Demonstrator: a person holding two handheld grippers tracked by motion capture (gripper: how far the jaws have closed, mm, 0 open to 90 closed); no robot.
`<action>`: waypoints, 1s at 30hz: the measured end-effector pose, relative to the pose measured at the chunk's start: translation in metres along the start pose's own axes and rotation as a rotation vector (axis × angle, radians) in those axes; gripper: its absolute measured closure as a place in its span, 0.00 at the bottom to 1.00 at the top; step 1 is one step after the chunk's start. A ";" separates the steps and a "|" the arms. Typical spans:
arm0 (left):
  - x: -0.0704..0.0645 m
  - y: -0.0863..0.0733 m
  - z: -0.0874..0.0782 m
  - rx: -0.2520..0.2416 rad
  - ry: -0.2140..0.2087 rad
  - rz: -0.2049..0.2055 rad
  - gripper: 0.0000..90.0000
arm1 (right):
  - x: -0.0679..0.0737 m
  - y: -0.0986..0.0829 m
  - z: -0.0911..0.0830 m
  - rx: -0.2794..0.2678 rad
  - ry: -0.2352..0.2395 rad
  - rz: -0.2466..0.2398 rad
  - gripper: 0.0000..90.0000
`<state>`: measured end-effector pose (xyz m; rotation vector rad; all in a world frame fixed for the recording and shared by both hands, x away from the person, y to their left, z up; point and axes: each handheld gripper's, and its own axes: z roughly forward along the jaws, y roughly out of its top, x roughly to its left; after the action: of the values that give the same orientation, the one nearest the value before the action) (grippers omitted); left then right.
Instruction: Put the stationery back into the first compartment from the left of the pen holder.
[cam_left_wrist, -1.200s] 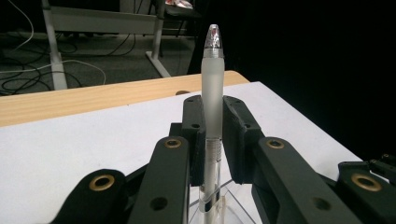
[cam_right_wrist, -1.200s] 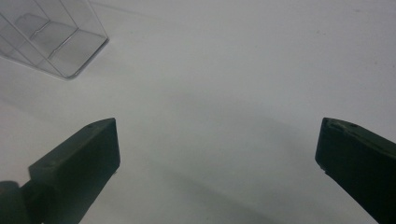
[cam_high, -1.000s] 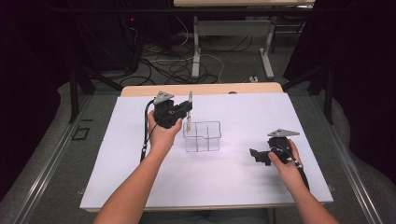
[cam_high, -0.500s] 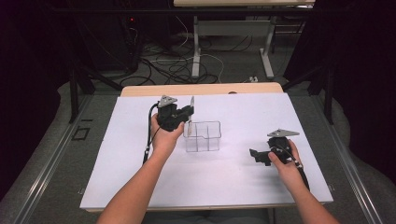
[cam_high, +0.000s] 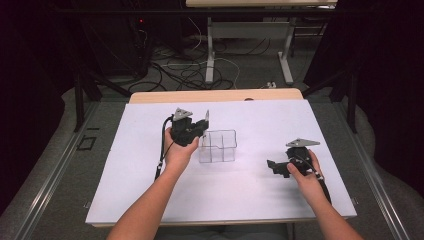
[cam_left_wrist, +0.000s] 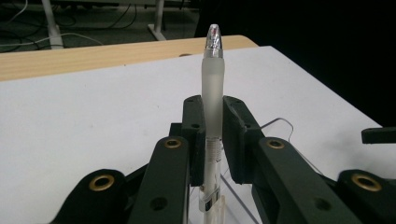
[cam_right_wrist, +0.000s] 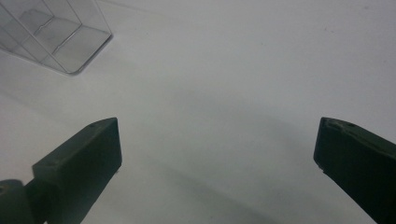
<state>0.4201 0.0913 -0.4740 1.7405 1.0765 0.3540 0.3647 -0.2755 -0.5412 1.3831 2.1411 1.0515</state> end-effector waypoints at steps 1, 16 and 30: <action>0.000 -0.001 0.000 0.001 0.001 -0.002 0.89 | 0.000 0.000 0.000 0.000 0.000 0.000 0.01; 0.004 -0.005 -0.010 -0.017 0.010 -0.003 0.74 | 0.001 0.000 0.001 0.002 0.006 -0.003 0.01; 0.015 -0.002 -0.031 -0.045 0.053 0.017 0.51 | 0.002 0.000 0.001 0.003 0.005 -0.006 0.01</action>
<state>0.4066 0.1224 -0.4661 1.7092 1.0846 0.4342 0.3647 -0.2735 -0.5419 1.3760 2.1493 1.0513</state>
